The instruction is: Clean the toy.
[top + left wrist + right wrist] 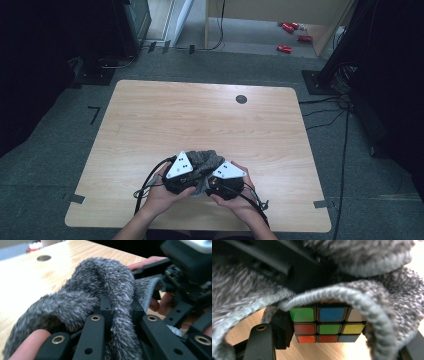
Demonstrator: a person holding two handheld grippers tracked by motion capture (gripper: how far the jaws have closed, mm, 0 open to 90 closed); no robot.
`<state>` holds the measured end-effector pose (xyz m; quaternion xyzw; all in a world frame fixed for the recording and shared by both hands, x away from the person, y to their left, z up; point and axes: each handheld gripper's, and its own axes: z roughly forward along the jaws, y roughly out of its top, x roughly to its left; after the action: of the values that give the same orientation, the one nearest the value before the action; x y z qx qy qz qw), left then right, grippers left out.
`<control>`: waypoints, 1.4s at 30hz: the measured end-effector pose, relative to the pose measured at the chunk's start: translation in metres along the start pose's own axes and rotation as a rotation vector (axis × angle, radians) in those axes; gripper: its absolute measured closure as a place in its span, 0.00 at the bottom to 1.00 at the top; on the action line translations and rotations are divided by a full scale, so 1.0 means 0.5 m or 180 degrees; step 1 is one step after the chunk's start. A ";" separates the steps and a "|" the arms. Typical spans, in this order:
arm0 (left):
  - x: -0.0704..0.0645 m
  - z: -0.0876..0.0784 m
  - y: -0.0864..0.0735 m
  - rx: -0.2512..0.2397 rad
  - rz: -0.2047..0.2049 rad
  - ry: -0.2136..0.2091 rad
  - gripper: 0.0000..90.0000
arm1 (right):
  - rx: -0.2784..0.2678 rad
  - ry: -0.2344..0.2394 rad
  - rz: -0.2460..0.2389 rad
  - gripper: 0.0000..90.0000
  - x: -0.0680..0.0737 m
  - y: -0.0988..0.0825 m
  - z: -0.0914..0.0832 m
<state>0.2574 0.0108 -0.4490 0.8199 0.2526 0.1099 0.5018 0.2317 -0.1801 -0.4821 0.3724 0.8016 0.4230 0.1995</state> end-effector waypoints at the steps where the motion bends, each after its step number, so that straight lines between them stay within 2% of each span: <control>1: 0.006 -0.003 -0.001 0.0012 -0.0034 0.0054 0.90 | 0.0000 -0.0002 -0.0006 0.39 0.000 0.000 -0.001; 2: 0.006 -0.003 -0.001 0.0012 -0.0034 0.0054 0.90 | -0.0008 0.0001 -0.0022 0.39 0.001 0.000 -0.001; 3: 0.020 -0.012 -0.001 0.0006 -0.0152 0.0100 0.90 | -0.0020 0.0011 -0.0018 0.39 0.003 0.001 -0.002; 5: 0.022 -0.015 0.000 -0.0023 -0.0182 0.0062 0.90 | -0.0049 0.0033 -0.0011 0.39 0.005 0.003 -0.003; 6: 0.008 -0.016 0.005 -0.0075 -0.0115 -0.0119 0.90 | -0.0077 0.0043 -0.0032 0.39 0.005 0.005 -0.004; 7: -0.005 -0.012 0.008 -0.0055 -0.0026 -0.0150 0.90 | -0.0087 0.0047 -0.0025 0.39 0.006 0.006 -0.006; 8: -0.005 -0.012 0.008 -0.0055 -0.0026 -0.0150 0.90 | -0.0091 0.0034 -0.0031 0.39 0.006 0.007 -0.006; 9: -0.021 -0.005 0.012 0.0000 0.0097 -0.0117 0.89 | -0.0077 0.0019 -0.0045 0.39 0.004 0.006 -0.007; 11: -0.015 -0.002 0.011 0.0011 0.0022 -0.0105 0.89 | -0.0059 0.0004 -0.0039 0.39 0.001 0.004 -0.007; 13: -0.003 -0.005 0.008 0.0020 -0.0035 0.0002 0.89 | -0.0057 0.0000 -0.0043 0.39 0.000 0.002 -0.008; 15: 0.005 -0.011 0.007 0.0003 -0.0065 -0.0034 0.88 | -0.0068 0.0000 -0.0053 0.39 -0.001 0.002 -0.007; 17: 0.002 -0.012 0.008 0.0003 -0.0033 -0.0070 0.84 | -0.0093 0.0033 -0.0035 0.39 0.000 0.003 -0.007; 19: -0.006 -0.009 0.011 0.0032 0.0040 -0.0050 0.82 | -0.0094 0.0019 -0.0046 0.39 -0.001 0.003 -0.006; 23: -0.025 -0.005 0.014 0.0016 0.0101 -0.0134 0.86 | -0.0094 -0.0005 -0.0009 0.39 -0.005 0.001 -0.007; 26: -0.029 -0.005 0.016 0.0019 0.0119 -0.0152 0.85 | -0.0116 -0.0019 -0.0005 0.39 -0.007 0.002 -0.009; 29: -0.028 -0.003 0.018 0.0017 0.0081 -0.0280 0.72 | -0.0127 -0.0010 0.0009 0.39 -0.007 0.002 -0.009; 31: -0.034 -0.005 0.021 0.0002 0.0162 -0.0241 0.63 | -0.0129 0.0000 0.0017 0.39 -0.006 0.001 -0.008; 33: -0.038 -0.015 0.028 -0.0036 0.0251 -0.0210 0.58 | -0.0141 0.0011 0.0022 0.39 -0.009 0.000 -0.009; 36: -0.032 -0.037 0.042 -0.0153 0.0240 -0.0204 0.52 | -0.0158 0.0021 0.0063 0.39 -0.014 -0.002 -0.012; 39: -0.016 -0.065 0.051 -0.0360 0.0167 -0.0131 0.48 | -0.0184 0.0023 0.0108 0.39 -0.020 -0.003 -0.012; 41: 0.001 -0.076 0.050 -0.0433 0.0052 -0.0051 0.45 | -0.0189 0.0024 0.0112 0.39 -0.020 -0.003 -0.012; 42: 0.010 -0.074 0.047 -0.0427 -0.0048 -0.0027 0.44 | -0.0196 0.0034 0.0119 0.39 -0.019 -0.003 -0.012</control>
<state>0.2527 0.0333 -0.4110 0.7831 0.2487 0.1193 0.5575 0.2334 -0.1912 -0.4798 0.3788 0.7821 0.4531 0.1987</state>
